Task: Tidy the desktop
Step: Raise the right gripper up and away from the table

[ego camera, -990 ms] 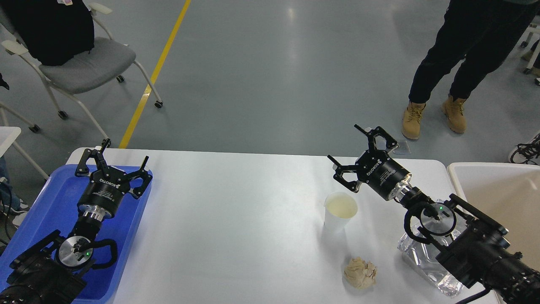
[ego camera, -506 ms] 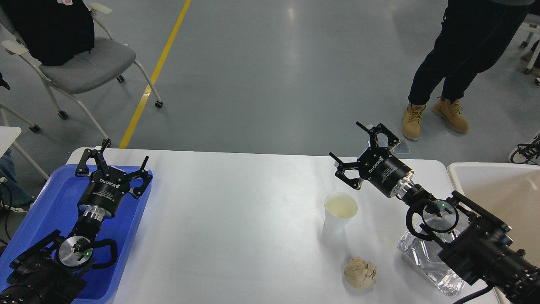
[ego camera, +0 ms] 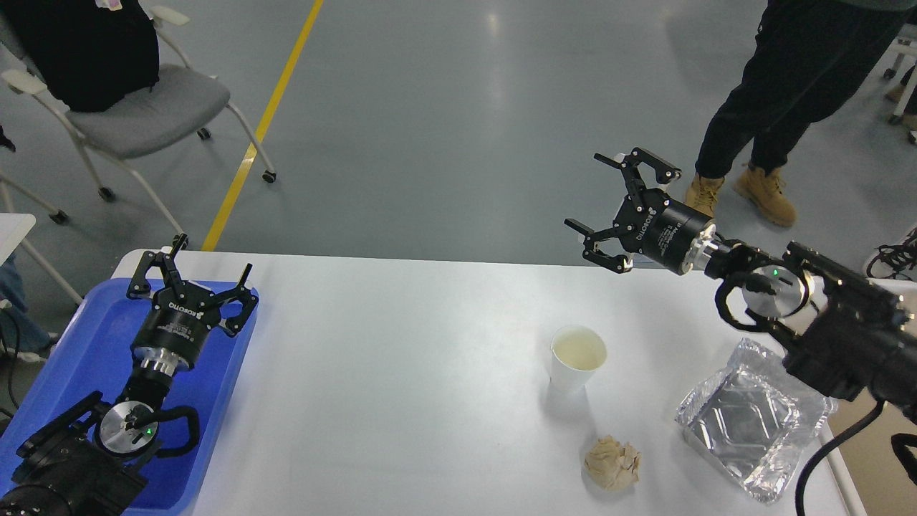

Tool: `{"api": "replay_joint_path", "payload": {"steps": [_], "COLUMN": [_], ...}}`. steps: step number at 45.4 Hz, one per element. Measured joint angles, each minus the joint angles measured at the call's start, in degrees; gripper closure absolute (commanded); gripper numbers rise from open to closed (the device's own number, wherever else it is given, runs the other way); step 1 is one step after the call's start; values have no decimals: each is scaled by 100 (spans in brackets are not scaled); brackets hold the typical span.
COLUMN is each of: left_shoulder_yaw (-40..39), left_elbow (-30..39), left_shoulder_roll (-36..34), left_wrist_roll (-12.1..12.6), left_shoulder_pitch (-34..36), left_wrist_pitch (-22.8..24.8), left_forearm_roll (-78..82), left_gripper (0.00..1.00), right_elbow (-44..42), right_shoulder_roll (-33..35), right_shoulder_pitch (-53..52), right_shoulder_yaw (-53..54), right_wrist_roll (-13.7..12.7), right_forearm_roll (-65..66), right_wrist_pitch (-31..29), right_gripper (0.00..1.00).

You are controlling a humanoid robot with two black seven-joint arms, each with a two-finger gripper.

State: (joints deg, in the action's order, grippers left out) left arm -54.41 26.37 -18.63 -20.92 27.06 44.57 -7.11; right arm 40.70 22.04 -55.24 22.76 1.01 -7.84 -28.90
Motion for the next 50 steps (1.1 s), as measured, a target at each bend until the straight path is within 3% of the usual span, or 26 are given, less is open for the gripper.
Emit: {"api": "replay_joint_path", "payload": {"steps": [10,28,50], "left_shoulder_yaw": [0,1,1], "left_elbow": [0,0,0], "left_shoulder_roll": [0,0,0], "left_wrist_roll": [0,0,0], "left_shoulder_pitch": [-5,-7,-8], "left_wrist_pitch": [3,8,3], "left_forearm_roll": [0,-1,-1], "left_gripper": [1,1,1], "right_elbow": [135,1216,2751], "right_shoulder_roll": [298,797,743], "right_shoulder_pitch": [-1118,-3527,-5919], "right_shoulder_yaw": [-1754,-5211,-7694], "right_wrist_roll": [-1,5,10], "right_forearm_roll": [95,979,2040], "right_wrist_pitch": [-25,-65,-373], "right_gripper": [0,0,0]}}
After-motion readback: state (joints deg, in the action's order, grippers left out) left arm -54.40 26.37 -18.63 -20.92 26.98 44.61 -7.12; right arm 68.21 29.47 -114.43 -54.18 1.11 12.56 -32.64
